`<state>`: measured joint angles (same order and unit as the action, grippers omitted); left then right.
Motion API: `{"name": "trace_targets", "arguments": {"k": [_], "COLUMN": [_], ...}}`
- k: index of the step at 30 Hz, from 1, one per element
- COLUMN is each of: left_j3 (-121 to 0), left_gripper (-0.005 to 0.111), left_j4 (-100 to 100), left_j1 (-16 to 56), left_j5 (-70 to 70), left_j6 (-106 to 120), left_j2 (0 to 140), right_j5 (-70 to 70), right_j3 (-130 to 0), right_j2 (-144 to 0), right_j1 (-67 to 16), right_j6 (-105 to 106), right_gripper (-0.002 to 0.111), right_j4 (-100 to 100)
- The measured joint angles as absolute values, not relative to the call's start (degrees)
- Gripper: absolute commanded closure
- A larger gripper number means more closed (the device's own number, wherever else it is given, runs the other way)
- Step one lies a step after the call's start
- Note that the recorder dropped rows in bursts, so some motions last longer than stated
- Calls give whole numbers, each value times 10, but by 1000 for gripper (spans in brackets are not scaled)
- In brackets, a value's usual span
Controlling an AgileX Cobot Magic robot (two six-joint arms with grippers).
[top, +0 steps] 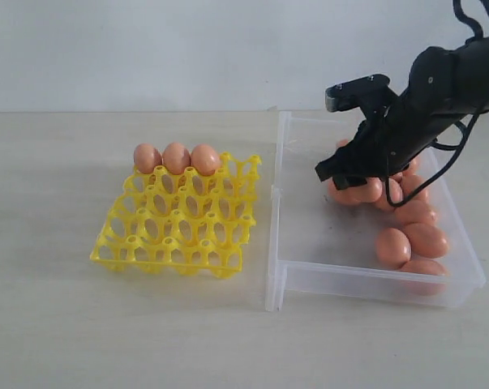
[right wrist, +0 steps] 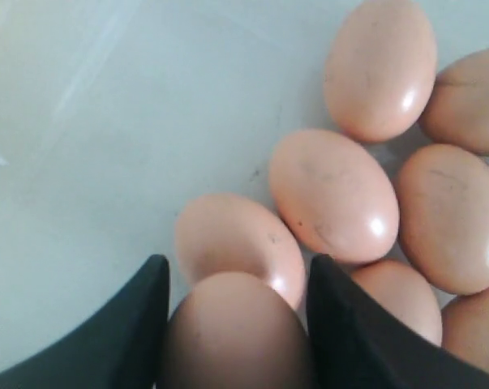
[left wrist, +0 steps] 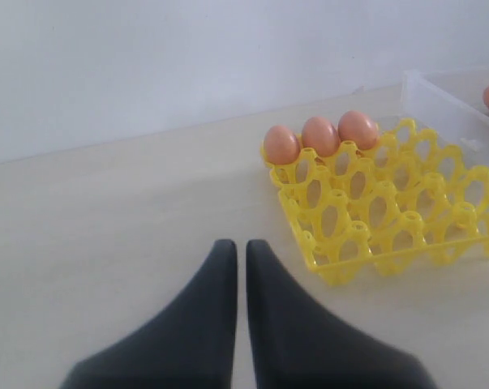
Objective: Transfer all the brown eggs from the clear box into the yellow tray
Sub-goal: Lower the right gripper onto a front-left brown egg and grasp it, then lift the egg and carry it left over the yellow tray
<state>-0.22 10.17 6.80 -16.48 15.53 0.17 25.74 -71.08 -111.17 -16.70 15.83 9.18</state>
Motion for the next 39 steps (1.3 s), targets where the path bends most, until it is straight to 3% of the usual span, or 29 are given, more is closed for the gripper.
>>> {"name": "trace_targets", "arguments": {"k": [15,25,39], "left_j3": [-2,-2,-2], "left_gripper": [103,103,103], "left_j4": [102,102,102], "left_j1": [68,68,68], "left_j5": [-165,-165,-165], "left_j6": [155,155,155], "left_j2": [2,2,2], "right_j5": [55,-112,-307], "right_j3": [-601,-592,-592], "right_j2": [-1046,-1046,-1062], "right_j1": [-176,-281,-342], "right_j6": [258,254,7], "right_gripper": [108,108,108], "right_j4": [286,294,95]}}
